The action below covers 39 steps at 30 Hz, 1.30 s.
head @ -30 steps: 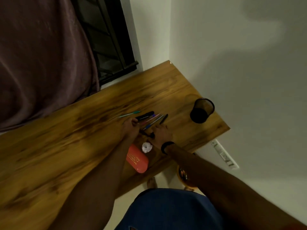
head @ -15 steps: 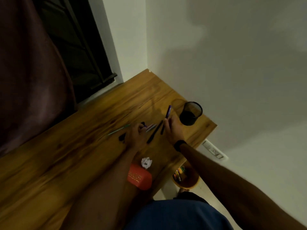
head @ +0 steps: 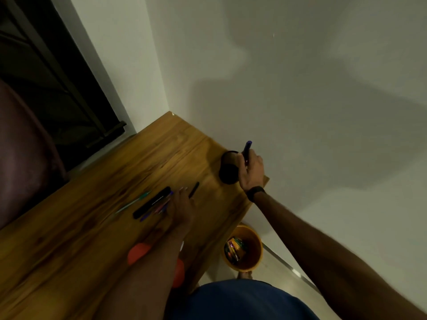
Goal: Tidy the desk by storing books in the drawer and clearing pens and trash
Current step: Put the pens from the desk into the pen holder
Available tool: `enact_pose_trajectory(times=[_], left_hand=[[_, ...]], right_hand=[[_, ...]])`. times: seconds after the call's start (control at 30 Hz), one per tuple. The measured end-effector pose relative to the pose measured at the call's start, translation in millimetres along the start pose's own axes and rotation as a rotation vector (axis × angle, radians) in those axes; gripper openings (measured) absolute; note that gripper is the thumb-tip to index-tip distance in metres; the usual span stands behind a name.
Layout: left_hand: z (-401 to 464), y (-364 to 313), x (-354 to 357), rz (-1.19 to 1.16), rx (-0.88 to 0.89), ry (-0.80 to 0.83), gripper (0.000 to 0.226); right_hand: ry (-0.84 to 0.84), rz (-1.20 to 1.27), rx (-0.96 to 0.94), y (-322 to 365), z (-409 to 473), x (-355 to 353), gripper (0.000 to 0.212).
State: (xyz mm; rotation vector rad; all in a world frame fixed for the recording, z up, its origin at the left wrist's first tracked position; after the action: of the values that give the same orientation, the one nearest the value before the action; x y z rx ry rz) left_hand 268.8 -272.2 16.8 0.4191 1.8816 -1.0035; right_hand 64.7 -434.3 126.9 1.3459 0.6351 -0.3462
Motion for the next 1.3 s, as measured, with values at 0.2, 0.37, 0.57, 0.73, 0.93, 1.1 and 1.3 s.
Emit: enact_pose_trajectory(times=[0.2,0.37,0.57,0.73,0.93,1.1,1.3], left_hand=[[-2,-23,-13,0.003,0.036,-0.083,0.030],[8,-62,-51,-0.188,0.080,-0.209,0.026],[31,-123,-89,-0.341,0.182,-0.165,0.018],[33,-198,-109,-0.271,0.387,-0.100,0.010],[46,-226,-72,-0.039,0.389,0.103,0.016],[39,-214,-6,-0.200,0.372,0.424,0.032],[31,-176,-29,-0.414,0.307,0.247,0.028]], right_hand=[[-0.038,0.189,-0.087,19,13,-14,0.020],[0.131,-0.094,0.051,-22,22,13,0.027],[0.075,-0.001,0.078,-34,20,-1,0.031],[0.037,0.017,-0.058,-27,19,-16,0.043],[-0.018,0.169,-0.065,-29,16,-32,0.038],[-0.008,0.179,-0.068,-33,13,-34,0.028],[-0.047,0.164,-0.138,-16,7,-30,0.018]])
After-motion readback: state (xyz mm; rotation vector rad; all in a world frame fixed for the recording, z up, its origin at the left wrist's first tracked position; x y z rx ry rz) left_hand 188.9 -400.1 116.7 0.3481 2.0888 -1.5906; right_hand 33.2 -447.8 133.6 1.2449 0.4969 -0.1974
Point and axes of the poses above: each hand's wrist, its own z-axis towards the middle knuckle, its own x-axis out of the palm, y = z × x, the point moved 10 cm from there along z, towards the middle knuckle, and after that the axes turned 5 degrees about y, right-handed, at the moved point
